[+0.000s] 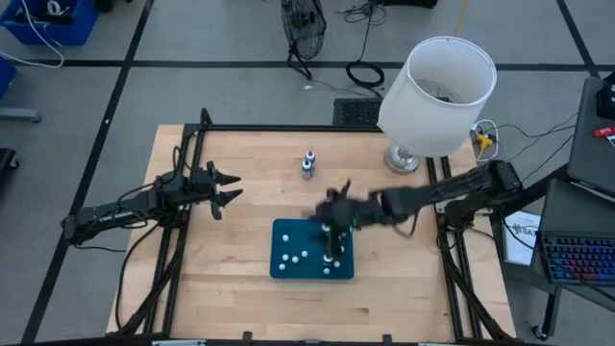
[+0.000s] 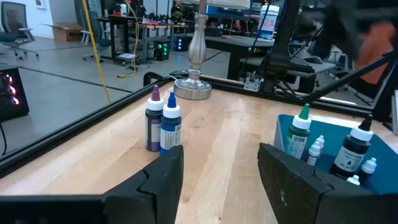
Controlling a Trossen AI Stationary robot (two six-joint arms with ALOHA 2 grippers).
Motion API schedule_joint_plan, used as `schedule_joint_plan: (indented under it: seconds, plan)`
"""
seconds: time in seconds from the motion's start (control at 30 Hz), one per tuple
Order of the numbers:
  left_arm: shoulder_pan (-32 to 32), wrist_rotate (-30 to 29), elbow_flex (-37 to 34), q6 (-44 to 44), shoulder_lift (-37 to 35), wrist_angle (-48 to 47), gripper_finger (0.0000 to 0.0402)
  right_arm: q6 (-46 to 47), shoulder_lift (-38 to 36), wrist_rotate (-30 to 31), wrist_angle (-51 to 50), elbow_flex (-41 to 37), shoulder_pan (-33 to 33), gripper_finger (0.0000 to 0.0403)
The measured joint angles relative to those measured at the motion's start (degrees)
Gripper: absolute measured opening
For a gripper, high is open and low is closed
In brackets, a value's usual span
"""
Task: Pick & Place food coloring
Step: Put the purple food coloring bottle into the bin
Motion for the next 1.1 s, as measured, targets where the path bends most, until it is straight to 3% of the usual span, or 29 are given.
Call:
schedule_joint_plan:
  seconds: [0.17,0.37,0.47,0.73,1.1]
  plan:
    - [0.0,0.0,0.0,0.0,0.0,0.0,0.0204,-5.9,0.9,-2.0,-9.8,10.1,-9.1,0.0208]
    - [0.0,0.0,0.0,0.0,0.0,0.0,0.0194,-15.4,8.8,-2.0,-21.5,28.3,-18.8,0.0208]
    - [0.0,0.0,0.0,0.0,0.0,0.0,0.0191,-17.7,13.1,-2.1,-25.6,33.5,-24.3,0.0208]
    - [0.0,0.0,0.0,0.0,0.0,-0.1,0.0205,-32.2,20.5,-3.5,-28.1,29.6,-33.2,0.0208]
    - [0.0,0.0,0.0,0.0,0.0,0.0,0.0203,-34.0,22.3,-3.7,-20.7,18.9,-36.3,0.0208]
